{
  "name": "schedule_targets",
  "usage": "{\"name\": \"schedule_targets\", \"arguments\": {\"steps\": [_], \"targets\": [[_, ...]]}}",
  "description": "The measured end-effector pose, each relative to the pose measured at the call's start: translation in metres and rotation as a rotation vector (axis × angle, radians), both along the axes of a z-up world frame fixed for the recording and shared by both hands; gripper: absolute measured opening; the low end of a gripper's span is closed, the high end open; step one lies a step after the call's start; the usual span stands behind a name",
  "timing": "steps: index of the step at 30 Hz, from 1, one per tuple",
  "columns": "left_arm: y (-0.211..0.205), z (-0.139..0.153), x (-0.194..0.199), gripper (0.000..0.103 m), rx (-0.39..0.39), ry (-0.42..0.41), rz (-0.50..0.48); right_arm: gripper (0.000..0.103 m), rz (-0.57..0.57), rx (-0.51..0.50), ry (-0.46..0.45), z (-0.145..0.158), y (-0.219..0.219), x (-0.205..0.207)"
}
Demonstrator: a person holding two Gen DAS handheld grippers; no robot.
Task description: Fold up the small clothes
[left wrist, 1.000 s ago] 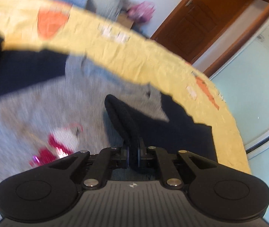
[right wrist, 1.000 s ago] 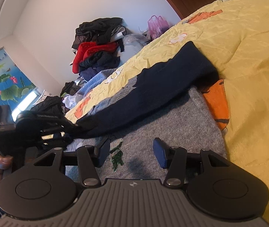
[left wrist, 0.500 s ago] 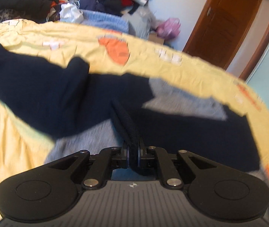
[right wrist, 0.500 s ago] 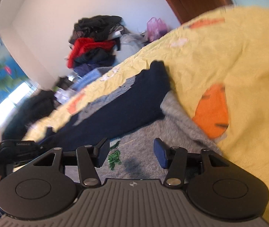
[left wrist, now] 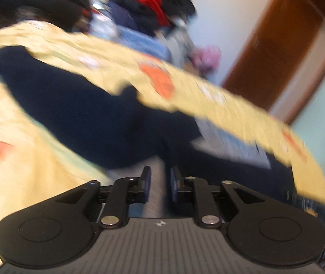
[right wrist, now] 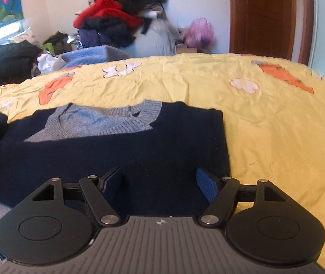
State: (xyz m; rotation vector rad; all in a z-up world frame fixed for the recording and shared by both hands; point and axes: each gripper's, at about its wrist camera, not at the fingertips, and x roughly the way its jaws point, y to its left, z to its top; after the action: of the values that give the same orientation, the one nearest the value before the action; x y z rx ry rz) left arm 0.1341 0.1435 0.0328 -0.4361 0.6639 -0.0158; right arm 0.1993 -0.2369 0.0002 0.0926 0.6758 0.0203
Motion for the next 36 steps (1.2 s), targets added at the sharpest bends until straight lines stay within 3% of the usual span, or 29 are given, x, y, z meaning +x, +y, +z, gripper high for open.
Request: {"name": "schedule_targets", "arguments": {"steps": [3, 8, 11, 14, 19, 22, 23, 24, 26, 28, 30, 33, 36], "targets": [[0.064, 0.009, 0.003, 0.030, -0.074, -0.028, 0.171, 0.085, 0.019, -0.053, -0.022, -0.011, 0.014, -0.010], [0.179, 0.002, 0.027, 0.031, -0.273, -0.009, 0.431, 0.088, 0.019, -0.068, -0.022, -0.011, 0.020, -0.008], [0.227, -0.011, 0.042, 0.036, -0.425, 0.001, 0.494, 0.088, 0.013, -0.069, -0.028, -0.010, 0.021, -0.010], [0.255, -0.028, 0.056, 0.058, -0.514, 0.031, 0.584, 0.089, 0.013, -0.068, -0.028, -0.009, 0.020, -0.009], [0.279, -0.044, 0.067, 0.058, -0.570, -0.002, 0.646, 0.091, 0.016, -0.066, -0.026, -0.010, 0.020, -0.009], [0.284, -0.039, 0.077, 0.057, -0.505, -0.005, 0.652, 0.092, 0.020, -0.059, -0.025, -0.010, 0.019, -0.008], [0.285, -0.038, 0.081, 0.052, -0.480, 0.001, 0.655, 0.094, 0.022, -0.055, -0.024, -0.010, 0.019, -0.008], [0.285, -0.036, 0.085, 0.035, -0.452, 0.011, 0.664, 0.095, 0.025, -0.053, -0.023, -0.010, 0.019, -0.007], [0.284, -0.034, 0.092, 0.012, -0.387, 0.046, 0.672, 0.095, 0.028, -0.052, -0.021, -0.010, 0.019, -0.006], [0.277, -0.028, 0.097, 0.008, -0.302, 0.064, 0.668, 0.096, 0.030, -0.050, -0.022, -0.010, 0.019, -0.007], [0.253, -0.008, 0.099, 0.007, -0.152, 0.047, 0.654, 0.096, 0.030, -0.045, -0.023, -0.010, 0.018, -0.007], [0.187, 0.033, 0.095, 0.007, 0.053, -0.067, 0.506, 0.096, 0.030, -0.035, -0.026, -0.010, 0.017, -0.008], [0.092, 0.059, 0.086, 0.007, 0.191, -0.173, 0.261, 0.096, 0.030, -0.023, -0.029, -0.009, 0.015, -0.008]]}}
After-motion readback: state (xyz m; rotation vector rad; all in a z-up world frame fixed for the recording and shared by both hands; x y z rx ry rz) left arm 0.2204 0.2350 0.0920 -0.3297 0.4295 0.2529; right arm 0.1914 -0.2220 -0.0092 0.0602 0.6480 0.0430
